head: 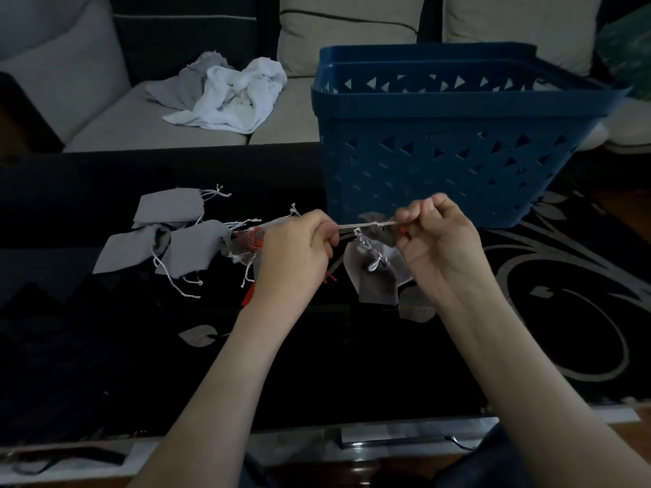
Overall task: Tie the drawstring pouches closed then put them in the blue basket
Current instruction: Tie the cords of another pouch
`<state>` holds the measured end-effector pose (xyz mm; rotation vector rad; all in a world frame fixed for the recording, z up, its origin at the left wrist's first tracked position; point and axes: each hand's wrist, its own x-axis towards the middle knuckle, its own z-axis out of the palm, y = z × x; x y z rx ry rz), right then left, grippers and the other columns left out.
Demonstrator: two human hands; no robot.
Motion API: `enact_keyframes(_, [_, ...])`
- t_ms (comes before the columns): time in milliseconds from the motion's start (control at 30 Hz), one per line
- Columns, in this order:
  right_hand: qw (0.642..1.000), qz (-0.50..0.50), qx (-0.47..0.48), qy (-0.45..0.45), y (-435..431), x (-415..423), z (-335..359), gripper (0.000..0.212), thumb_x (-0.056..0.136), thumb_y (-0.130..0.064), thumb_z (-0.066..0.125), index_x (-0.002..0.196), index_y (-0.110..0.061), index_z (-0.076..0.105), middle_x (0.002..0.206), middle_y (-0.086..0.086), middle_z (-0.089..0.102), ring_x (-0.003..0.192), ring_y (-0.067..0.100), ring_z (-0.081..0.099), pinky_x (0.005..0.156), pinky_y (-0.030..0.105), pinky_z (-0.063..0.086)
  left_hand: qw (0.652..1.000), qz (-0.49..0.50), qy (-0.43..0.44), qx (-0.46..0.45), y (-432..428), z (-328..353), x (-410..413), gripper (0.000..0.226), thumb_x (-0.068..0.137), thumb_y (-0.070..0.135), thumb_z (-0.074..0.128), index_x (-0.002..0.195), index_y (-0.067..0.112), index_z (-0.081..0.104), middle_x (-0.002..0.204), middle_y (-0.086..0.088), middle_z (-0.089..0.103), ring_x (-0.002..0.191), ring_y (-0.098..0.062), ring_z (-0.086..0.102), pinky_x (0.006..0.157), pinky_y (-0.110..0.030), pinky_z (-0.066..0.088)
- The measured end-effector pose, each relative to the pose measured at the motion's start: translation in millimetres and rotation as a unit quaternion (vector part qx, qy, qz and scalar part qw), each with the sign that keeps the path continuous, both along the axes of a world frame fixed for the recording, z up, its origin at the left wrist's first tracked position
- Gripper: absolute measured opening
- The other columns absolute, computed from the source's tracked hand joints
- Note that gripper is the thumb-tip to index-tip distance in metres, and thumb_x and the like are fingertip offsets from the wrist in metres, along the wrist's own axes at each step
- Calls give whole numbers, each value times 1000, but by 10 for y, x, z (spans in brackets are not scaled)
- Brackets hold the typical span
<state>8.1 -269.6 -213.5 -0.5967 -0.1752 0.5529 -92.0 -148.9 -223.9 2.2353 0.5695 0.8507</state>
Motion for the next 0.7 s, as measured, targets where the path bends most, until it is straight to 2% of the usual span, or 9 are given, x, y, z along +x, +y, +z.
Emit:
enact_keyframes(33, [1000, 6, -16, -13, 1, 1, -3, 21, 99, 3, 32, 87, -12, 41, 59, 2, 49, 58, 15, 51, 84, 39, 54, 1000, 4, 6, -9, 1, 2, 0, 32, 94, 15, 52, 64, 20, 60, 58, 1, 62, 58, -13, 59, 61, -37, 50])
enact_keyframes(100, [996, 18, -55, -62, -17, 6, -3, 19, 99, 2, 32, 90, -12, 41, 59, 0, 48, 57, 13, 49, 66, 25, 51, 999, -3, 15, -40, 1, 27, -5, 33, 95, 15, 51, 64, 18, 61, 58, -1, 63, 49, -5, 53, 53, -23, 44])
enact_keyframes(167, [987, 38, -95, -121, -65, 13, 17, 18, 99, 3, 32, 97, -11, 44, 58, -1, 48, 55, 12, 50, 57, 21, 44, 998, -22, 18, -53, 12, 61, -15, 33, 95, 16, 51, 65, 18, 63, 57, 2, 63, 52, -5, 55, 55, -14, 40])
enact_keyframes(233, [976, 77, -124, -162, -104, 24, 22, 19, 98, 2, 34, 105, -10, 47, 57, -2, 50, 56, 12, 51, 55, 21, 40, 997, -39, 14, -59, 36, 80, -32, 30, 95, 20, 52, 67, 21, 64, 57, 7, 63, 60, -10, 61, 63, -18, 45])
enact_keyframes(333, [947, 112, -197, -226, -121, -1, 2, 19, 98, 0, 37, 105, -10, 52, 56, -1, 51, 56, 14, 51, 54, 24, 35, 997, -48, -14, -58, 32, 113, -65, 24, 94, 24, 56, 71, 27, 63, 62, 13, 62, 65, -2, 59, 67, -19, 45])
enact_keyframes(467, [872, 135, -314, -351, -97, -100, -6, 17, 97, -4, 43, 97, -11, 59, 57, 1, 51, 56, 9, 54, 53, 19, 41, 995, -77, -54, -46, -90, 174, -81, 11, 91, 20, 61, 80, 17, 65, 73, 10, 64, 74, 0, 59, 69, -13, 43])
enact_keyframes(533, [855, 153, -332, -368, -88, -135, 3, 14, 96, -6, 47, 93, -10, 60, 60, 3, 53, 55, 5, 55, 53, 17, 42, 991, -96, -68, -57, -124, 184, -82, 10, 90, 17, 62, 80, 18, 64, 74, 11, 65, 73, 1, 59, 70, -13, 43])
enact_keyframes(633, [854, 159, -330, -369, -91, -151, 17, 10, 95, -7, 51, 89, -7, 59, 61, 4, 54, 55, 4, 55, 54, 16, 41, 971, -130, -95, -174, -123, 199, -70, 13, 91, 14, 61, 80, 18, 66, 68, 9, 66, 67, -1, 59, 69, -17, 46])
enact_keyframes(700, [852, 161, -329, -373, -98, -150, 22, 10, 94, -7, 52, 86, -8, 58, 61, 4, 55, 54, 3, 55, 54, 15, 41, 933, -160, -116, -302, -108, 211, -57, 15, 91, 9, 58, 81, 16, 66, 66, 6, 66, 63, -2, 57, 64, -16, 45])
